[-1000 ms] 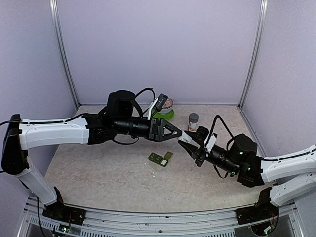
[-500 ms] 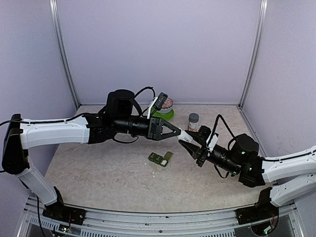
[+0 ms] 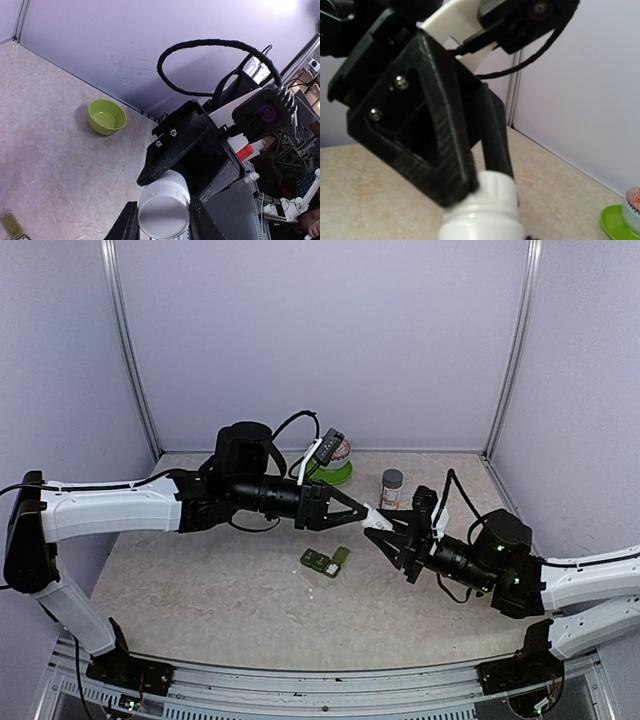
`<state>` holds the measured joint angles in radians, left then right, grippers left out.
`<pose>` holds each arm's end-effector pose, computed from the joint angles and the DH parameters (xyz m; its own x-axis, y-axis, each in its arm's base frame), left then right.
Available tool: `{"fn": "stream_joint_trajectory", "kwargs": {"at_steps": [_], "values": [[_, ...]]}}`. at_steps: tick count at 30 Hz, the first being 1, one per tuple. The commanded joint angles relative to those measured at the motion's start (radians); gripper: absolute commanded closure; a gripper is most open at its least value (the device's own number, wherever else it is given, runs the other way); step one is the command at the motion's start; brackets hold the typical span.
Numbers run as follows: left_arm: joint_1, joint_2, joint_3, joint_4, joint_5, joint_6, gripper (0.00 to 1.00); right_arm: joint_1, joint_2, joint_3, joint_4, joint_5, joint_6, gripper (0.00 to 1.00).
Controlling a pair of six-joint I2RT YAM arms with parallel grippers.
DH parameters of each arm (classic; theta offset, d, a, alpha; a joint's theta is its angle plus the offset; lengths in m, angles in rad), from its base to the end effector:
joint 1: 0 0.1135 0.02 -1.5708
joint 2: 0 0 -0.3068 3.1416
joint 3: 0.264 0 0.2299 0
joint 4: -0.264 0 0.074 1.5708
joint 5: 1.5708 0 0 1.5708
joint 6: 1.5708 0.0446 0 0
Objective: Sort the pills into containers
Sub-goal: Screw the lid of the pill bottle onto the pill bottle, then place the pill bottle at the center of the board.
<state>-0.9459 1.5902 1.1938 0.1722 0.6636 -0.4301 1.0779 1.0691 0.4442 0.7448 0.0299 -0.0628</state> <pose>0.1885 -0.3082 0.3656 -0.5311 0.1748 -0.8291 0.8458 0.0514 -0.5310 0.0983 0.1802 0.3155 0.1109 0.0738 -0.9911 -0.8613 0.5048 -0.0587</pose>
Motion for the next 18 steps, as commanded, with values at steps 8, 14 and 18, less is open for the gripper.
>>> {"fn": "stream_joint_trajectory", "kwargs": {"at_steps": [8, 14, 18], "values": [[0.029, -0.031, -0.043, 0.041, 0.006, -0.018, 0.98, 0.005, 0.002, 0.071, -0.051, 0.051, 0.056, 0.11], [0.09, -0.069, -0.082, -0.016, -0.095, -0.027, 0.94, 0.004, -0.034, 0.074, -0.093, 0.112, 0.041, 0.0], [0.156, -0.086, -0.098, -0.103, -0.195, 0.013, 0.94, -0.004, -0.067, 0.058, -0.117, 0.165, 0.025, 0.0]]}}
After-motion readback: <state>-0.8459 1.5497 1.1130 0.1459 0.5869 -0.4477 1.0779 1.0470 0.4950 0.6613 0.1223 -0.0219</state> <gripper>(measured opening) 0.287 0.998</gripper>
